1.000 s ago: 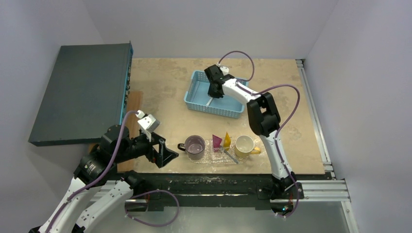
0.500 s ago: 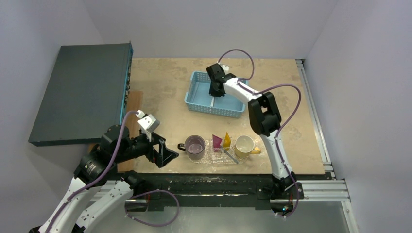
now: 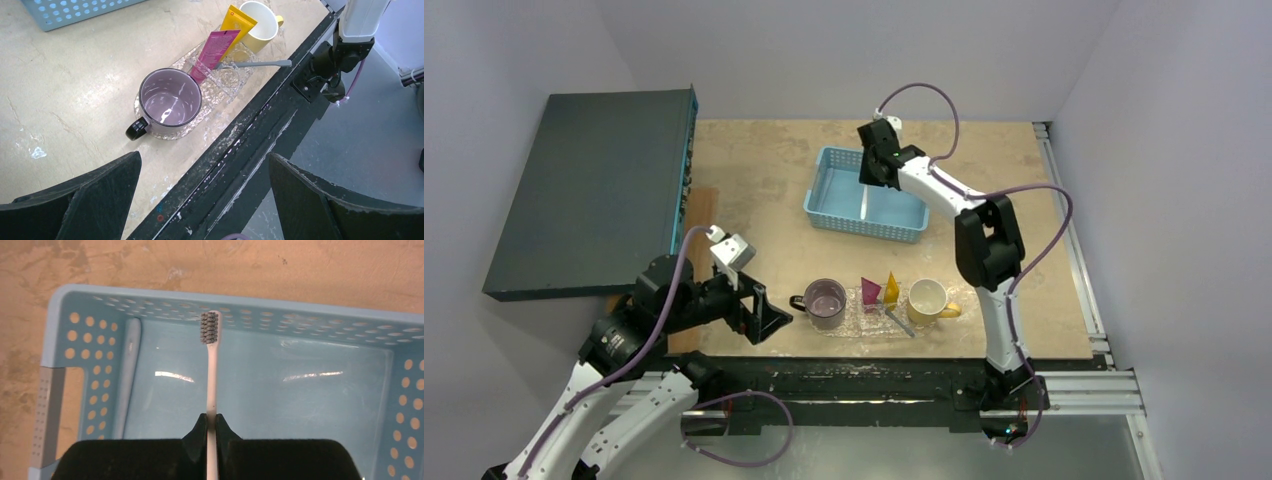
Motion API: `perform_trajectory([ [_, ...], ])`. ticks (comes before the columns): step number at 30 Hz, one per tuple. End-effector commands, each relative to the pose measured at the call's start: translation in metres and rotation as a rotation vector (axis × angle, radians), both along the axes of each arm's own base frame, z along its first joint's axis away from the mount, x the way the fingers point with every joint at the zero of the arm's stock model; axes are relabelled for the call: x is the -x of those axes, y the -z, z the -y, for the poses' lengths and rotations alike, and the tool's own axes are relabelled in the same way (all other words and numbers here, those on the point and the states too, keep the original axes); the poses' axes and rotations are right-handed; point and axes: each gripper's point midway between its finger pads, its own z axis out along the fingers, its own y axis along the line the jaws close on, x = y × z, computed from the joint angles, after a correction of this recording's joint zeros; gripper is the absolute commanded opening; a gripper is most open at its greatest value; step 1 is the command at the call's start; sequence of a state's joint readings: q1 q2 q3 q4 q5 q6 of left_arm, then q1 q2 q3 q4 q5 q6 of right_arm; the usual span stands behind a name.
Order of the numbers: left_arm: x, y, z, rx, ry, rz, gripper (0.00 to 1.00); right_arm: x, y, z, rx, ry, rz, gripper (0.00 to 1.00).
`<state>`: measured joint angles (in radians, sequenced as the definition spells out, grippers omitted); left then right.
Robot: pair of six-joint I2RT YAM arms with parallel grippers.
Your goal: Prepare toiletry sets of a toothbrush and toothpaste on the tray
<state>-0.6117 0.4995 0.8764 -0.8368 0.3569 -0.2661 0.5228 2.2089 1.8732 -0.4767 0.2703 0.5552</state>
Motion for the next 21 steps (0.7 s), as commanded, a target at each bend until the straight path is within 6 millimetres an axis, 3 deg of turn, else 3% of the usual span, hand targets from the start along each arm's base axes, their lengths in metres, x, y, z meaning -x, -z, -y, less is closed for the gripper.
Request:
perform_trajectory([
  [1,-0.004,0.001,0.001,-0.010,-0.002,0.012,0.99,-0.008,-0.054,0.003,-0.020,-0.021,0.146,0.00],
  [12,-0.006,0.005,0.003,-0.022,0.001,-0.007,0.99,0.008,-0.141,0.008,-0.075,-0.094,0.357,0.00],
  [21,-0.008,0.003,0.005,-0.019,0.004,-0.014,0.99,0.051,-0.204,-0.005,-0.116,-0.238,0.467,0.00],
])
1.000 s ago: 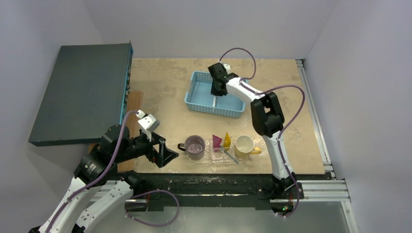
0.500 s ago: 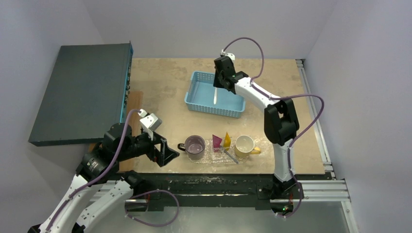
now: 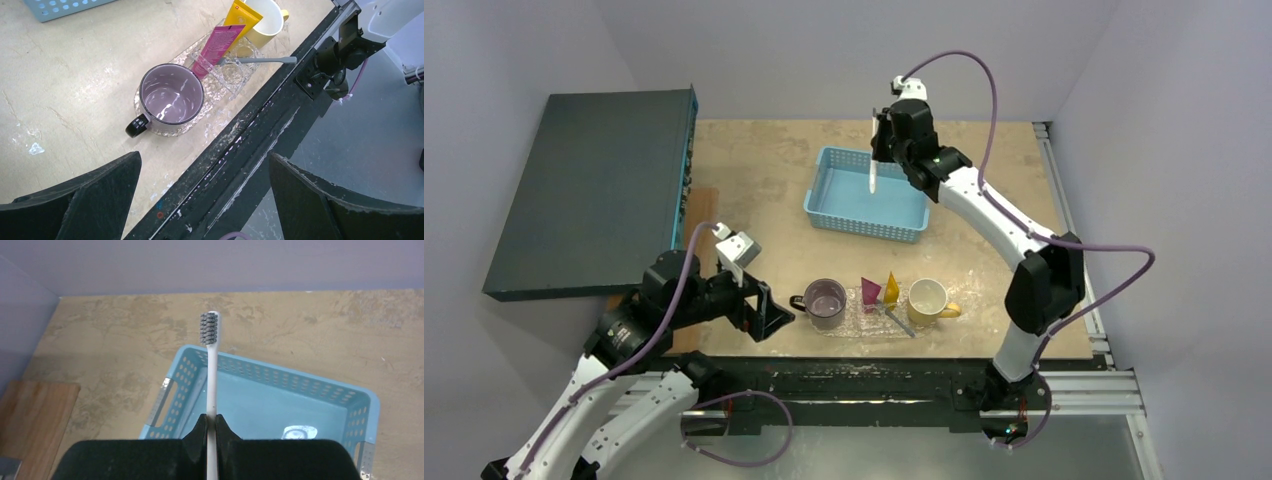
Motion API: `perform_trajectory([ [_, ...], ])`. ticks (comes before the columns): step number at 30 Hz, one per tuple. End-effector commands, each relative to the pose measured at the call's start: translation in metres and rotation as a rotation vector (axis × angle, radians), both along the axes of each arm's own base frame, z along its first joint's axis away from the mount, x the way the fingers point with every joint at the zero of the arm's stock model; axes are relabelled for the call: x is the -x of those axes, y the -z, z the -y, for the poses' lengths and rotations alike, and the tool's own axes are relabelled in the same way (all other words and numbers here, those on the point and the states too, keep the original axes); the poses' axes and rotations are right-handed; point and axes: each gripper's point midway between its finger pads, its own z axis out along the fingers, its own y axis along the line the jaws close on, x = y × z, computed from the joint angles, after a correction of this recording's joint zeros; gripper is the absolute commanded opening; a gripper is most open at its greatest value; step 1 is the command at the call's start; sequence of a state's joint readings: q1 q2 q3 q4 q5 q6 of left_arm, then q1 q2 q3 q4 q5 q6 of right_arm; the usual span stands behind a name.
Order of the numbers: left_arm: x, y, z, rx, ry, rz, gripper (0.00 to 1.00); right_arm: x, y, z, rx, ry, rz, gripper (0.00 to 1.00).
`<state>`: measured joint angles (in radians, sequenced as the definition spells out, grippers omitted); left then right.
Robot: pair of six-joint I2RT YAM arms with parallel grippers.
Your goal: Prepare toiletry sets of a toothbrush and toothpaste on the tray
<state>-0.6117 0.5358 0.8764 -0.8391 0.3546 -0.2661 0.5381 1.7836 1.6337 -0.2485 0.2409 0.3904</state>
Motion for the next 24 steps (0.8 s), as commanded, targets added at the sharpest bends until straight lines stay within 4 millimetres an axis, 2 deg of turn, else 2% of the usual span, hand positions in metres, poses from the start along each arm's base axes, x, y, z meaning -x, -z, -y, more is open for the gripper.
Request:
perform_trajectory([
  [1,-0.004,-0.005,0.004,0.009,0.009,0.017,0.99,0.027,-0.045,-0.017,-0.015,-0.130,0.102,0.00],
  [6,-0.006,-0.012,0.012,0.031,0.024,-0.012,0.98,0.065,-0.067,-0.023,-0.032,-0.252,0.133,0.00],
  [9,-0.006,-0.020,0.017,0.052,0.033,-0.024,0.98,0.087,-0.073,-0.024,-0.045,-0.324,0.145,0.00],
  [14,-0.010,-0.036,0.028,0.108,0.051,-0.024,0.98,0.131,-0.076,-0.032,-0.075,-0.475,0.150,0.00],
  [24,-0.017,-0.070,0.038,0.182,0.040,-0.027,0.98,0.213,-0.069,-0.030,-0.095,-0.708,0.157,0.00],
])
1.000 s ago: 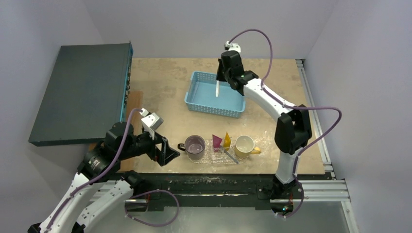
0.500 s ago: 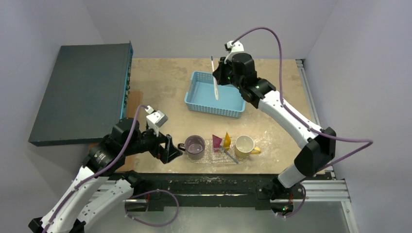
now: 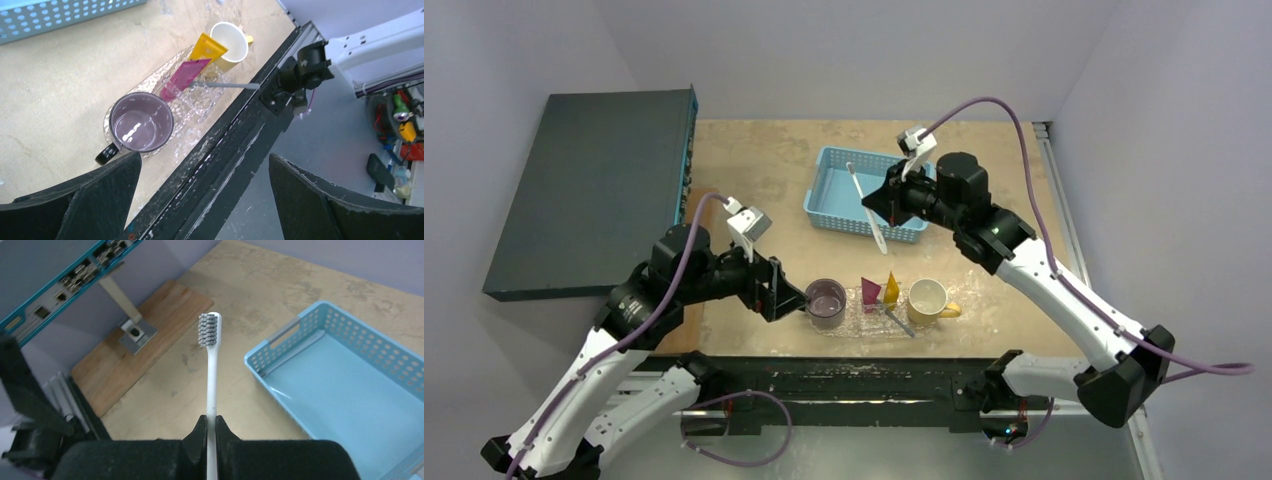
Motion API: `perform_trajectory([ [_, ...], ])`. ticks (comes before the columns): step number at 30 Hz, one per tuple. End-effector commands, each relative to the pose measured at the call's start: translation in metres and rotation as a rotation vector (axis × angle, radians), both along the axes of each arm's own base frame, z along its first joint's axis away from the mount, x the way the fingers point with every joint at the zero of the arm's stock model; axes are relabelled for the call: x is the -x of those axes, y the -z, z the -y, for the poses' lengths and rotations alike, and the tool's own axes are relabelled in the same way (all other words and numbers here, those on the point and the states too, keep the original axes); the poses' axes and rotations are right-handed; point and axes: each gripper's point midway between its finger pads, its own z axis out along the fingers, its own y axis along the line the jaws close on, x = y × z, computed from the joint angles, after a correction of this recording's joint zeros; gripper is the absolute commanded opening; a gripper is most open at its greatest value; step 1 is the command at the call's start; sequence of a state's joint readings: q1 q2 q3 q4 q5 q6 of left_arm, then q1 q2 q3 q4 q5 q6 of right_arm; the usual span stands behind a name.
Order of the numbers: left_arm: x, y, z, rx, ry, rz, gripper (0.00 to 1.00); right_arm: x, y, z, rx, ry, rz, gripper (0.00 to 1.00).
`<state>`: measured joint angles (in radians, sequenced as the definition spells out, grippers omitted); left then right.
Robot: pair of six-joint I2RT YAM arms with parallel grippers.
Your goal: Prepare toiletry sets of a toothbrush and toothpaste on the tray
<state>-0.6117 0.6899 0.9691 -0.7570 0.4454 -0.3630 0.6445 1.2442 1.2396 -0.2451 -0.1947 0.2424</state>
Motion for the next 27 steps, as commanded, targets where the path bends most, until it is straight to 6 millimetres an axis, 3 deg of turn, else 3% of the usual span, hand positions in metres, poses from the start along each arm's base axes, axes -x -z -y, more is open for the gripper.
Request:
perform_trajectory([
  [1,-0.006,-0.046,0.008,0.100,-0.011,0.053,0.98,0.043,-0.007,-0.004,-0.015,-0.168,0.041,0.00],
  [7,-0.013,-0.060,0.014,0.135,-0.031,0.054,0.99,0.080,0.002,-0.001,-0.021,-0.272,0.021,0.00],
  [15,-0.018,-0.074,0.029,0.208,0.003,0.041,0.99,0.130,0.019,-0.014,-0.038,-0.442,-0.016,0.00],
  [27,0.005,-0.087,0.039,0.223,0.191,0.074,0.99,0.178,0.014,-0.025,-0.096,-0.670,-0.040,0.00],
])
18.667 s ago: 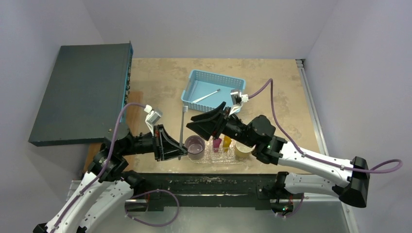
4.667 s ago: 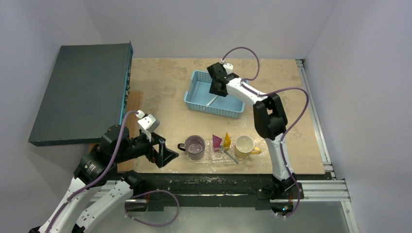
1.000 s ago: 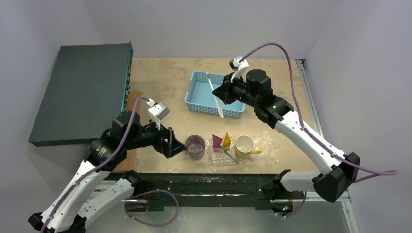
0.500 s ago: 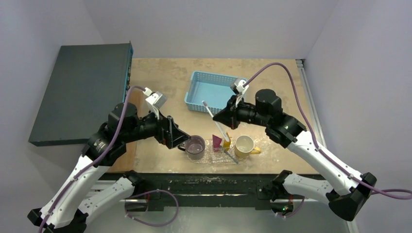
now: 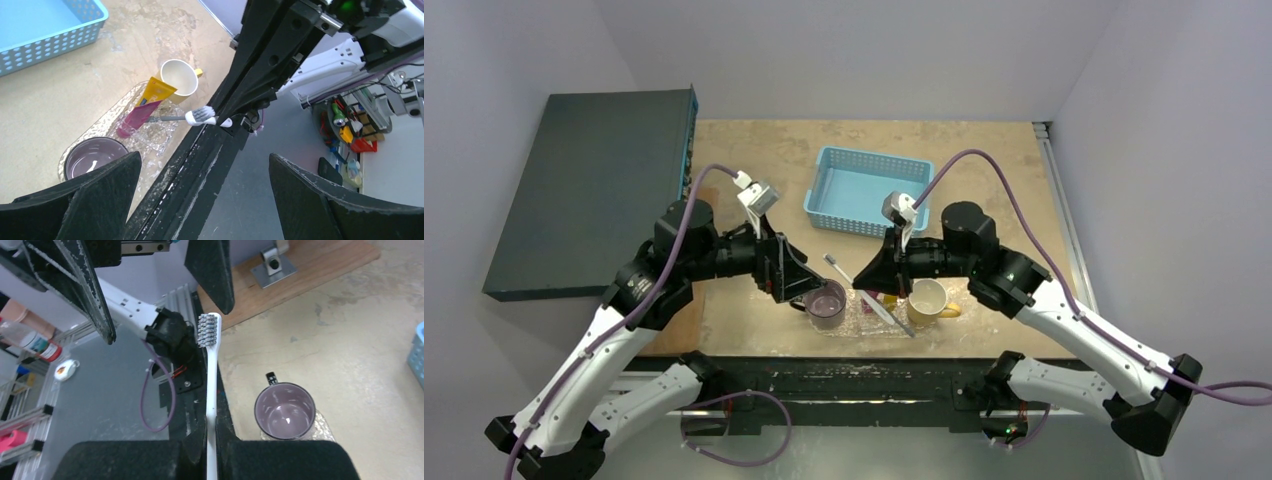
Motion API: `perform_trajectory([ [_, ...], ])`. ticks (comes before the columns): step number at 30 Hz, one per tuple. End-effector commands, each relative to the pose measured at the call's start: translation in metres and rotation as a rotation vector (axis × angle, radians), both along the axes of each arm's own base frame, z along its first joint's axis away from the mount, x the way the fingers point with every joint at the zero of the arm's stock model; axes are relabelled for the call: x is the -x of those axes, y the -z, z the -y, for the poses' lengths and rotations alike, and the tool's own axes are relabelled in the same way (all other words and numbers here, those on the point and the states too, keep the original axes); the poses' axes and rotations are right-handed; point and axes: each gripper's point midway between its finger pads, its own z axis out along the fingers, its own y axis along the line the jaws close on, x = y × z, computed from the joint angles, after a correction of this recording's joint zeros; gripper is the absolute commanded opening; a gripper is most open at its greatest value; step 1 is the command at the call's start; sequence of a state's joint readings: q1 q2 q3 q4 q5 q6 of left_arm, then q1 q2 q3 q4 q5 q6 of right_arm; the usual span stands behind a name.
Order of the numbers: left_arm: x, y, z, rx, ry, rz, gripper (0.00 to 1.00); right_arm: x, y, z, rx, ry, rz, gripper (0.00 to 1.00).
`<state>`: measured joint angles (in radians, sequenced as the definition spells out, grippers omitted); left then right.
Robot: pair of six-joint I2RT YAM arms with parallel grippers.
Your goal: Prepare toiletry sets of a toothbrush and toothpaste on the tray
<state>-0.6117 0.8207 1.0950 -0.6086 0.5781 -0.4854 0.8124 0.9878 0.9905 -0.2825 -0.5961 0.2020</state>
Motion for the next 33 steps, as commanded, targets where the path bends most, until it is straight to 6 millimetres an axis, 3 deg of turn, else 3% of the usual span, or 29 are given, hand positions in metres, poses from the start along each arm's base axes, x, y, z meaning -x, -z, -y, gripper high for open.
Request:
perform_trajectory([
  [1,0.017,-0.030,0.004,0.060,0.122,0.105,0.99,0.020,-0.012,-0.006,-0.058,-0.118,0.004,0.00],
  [11,0.031,-0.029,0.009,0.082,0.241,0.143,0.96,0.045,-0.024,-0.023,-0.127,-0.259,-0.025,0.00],
  [29,0.049,-0.023,0.010,0.094,0.369,0.168,0.71,0.054,-0.032,-0.035,-0.164,-0.326,-0.037,0.00],
  [33,0.051,-0.023,0.009,0.094,0.379,0.172,0.61,0.054,-0.032,-0.035,-0.164,-0.327,-0.038,0.00],
])
